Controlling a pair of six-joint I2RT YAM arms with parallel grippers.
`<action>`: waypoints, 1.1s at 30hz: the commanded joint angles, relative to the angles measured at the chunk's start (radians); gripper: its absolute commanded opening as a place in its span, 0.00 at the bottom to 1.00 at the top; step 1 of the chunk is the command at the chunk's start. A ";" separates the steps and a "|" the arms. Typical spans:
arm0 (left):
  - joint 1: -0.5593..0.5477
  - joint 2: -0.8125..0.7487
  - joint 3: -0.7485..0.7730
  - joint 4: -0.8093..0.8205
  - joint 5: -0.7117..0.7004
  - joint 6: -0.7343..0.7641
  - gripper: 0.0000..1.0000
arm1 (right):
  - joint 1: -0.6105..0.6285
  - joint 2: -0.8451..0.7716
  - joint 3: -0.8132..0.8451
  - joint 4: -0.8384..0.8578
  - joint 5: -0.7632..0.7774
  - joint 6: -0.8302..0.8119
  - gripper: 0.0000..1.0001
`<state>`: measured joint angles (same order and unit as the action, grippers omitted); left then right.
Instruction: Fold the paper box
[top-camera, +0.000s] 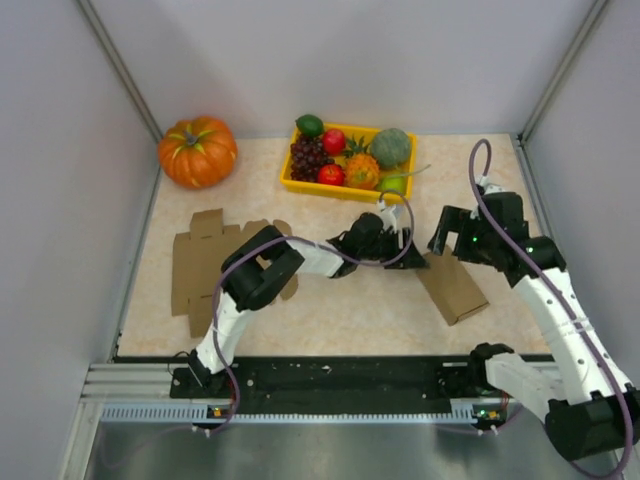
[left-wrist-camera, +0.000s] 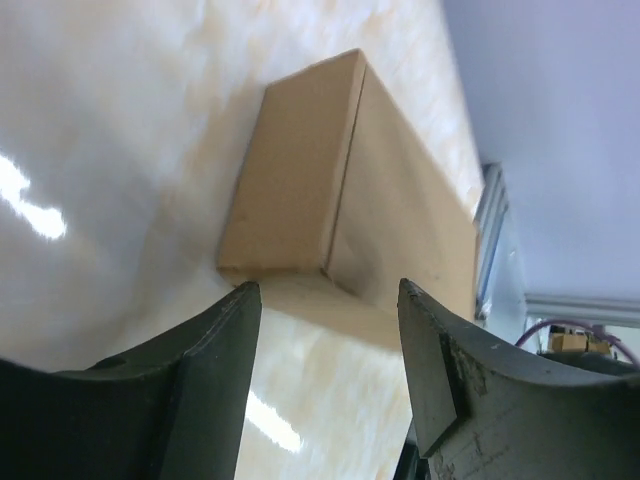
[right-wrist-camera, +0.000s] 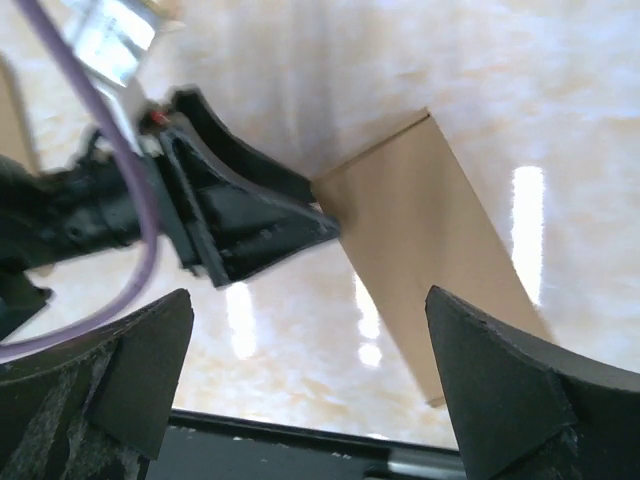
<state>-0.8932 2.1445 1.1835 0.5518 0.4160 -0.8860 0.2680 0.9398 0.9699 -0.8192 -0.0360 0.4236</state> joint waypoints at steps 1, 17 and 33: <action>0.022 0.069 0.238 -0.058 0.159 -0.008 0.61 | -0.116 0.089 0.108 -0.136 0.031 -0.207 0.99; 0.194 -1.055 -0.570 -0.312 -0.094 0.219 0.67 | 0.194 0.622 0.124 -0.173 0.525 -0.191 0.85; 0.182 -1.342 -0.538 -0.543 -0.120 0.352 0.66 | 0.080 0.942 0.078 0.018 0.894 -0.325 0.68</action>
<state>-0.7006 0.8440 0.6426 0.0265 0.3122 -0.5751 0.4236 1.8240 1.0218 -0.9073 0.7952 0.1665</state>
